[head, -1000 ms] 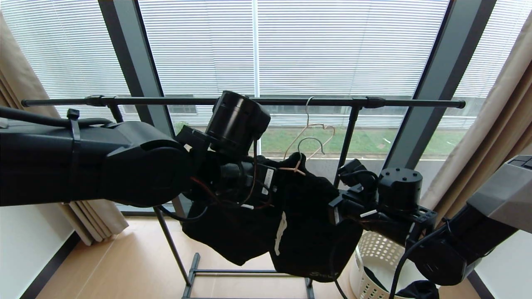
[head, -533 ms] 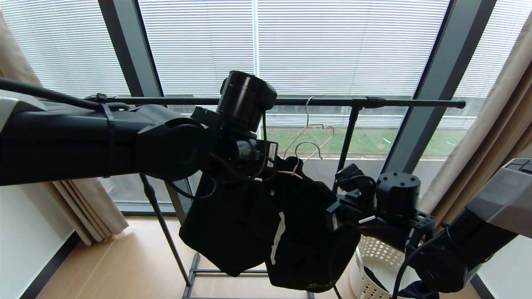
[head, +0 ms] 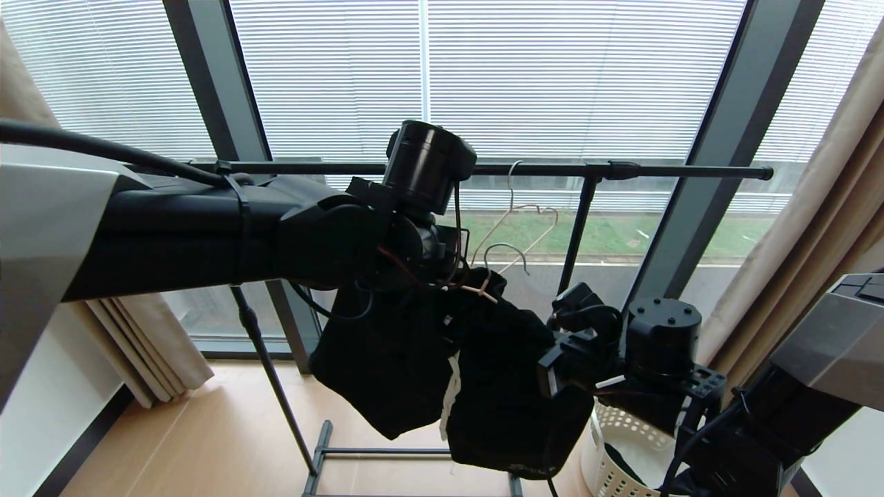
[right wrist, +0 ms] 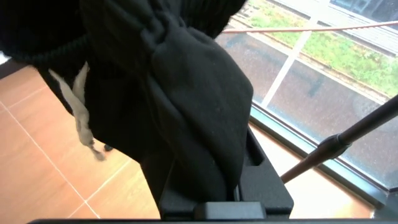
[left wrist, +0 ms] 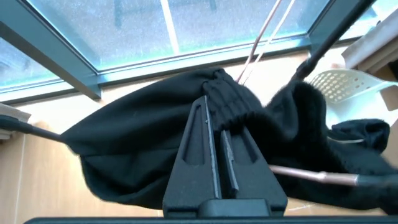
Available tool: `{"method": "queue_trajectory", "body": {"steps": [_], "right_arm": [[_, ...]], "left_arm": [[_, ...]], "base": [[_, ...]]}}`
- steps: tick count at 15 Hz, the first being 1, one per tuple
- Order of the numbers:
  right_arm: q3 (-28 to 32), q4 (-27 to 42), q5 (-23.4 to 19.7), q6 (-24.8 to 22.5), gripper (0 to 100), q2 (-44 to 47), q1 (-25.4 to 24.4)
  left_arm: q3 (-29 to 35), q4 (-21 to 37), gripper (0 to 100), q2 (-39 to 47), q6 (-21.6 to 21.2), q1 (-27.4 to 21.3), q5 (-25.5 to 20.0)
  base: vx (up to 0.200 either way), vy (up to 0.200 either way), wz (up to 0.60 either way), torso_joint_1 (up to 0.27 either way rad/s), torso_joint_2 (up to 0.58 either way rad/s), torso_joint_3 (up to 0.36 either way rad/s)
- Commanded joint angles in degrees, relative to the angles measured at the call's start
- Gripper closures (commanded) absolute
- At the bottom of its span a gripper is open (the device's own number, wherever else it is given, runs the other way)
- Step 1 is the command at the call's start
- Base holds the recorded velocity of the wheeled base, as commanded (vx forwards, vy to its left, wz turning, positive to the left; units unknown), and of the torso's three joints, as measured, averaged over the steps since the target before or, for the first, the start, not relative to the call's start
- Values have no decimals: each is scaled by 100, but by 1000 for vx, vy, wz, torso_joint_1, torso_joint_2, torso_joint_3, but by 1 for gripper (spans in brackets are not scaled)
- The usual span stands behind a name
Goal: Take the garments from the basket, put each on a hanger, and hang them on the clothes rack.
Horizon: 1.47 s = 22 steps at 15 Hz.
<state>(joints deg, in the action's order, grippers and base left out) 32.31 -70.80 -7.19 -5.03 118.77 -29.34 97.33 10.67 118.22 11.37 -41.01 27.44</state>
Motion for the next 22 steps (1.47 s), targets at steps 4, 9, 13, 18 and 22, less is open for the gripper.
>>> {"method": "queue_trajectory", "body": {"steps": [4,9,13,18,22], "right_arm": [[74,-232,-10,-33,100,6,-10],[311,-197,7,64,100,234,192],[382,-197,16,64,100,313,280],[505,-188,51,196,100,322,315],[566,-188,192,240,100,322,306]], "left_arm": [[-434,-3,100,-177,-21,-12,16],[-926,-30,100,-660,-83,-4,-2],[-1155,-47,100,-766,-188,-12,-28],[-1427,-47,100,-819,-408,-171,-46],[-1498,-38,100,-810,-408,-399,-46]], "base": [[0,0,0,0,0,0],[0,0,0,0,0,0],[0,0,0,0,0,0],[0,0,0,0,0,0],[0,0,0,0,0,0]]}}
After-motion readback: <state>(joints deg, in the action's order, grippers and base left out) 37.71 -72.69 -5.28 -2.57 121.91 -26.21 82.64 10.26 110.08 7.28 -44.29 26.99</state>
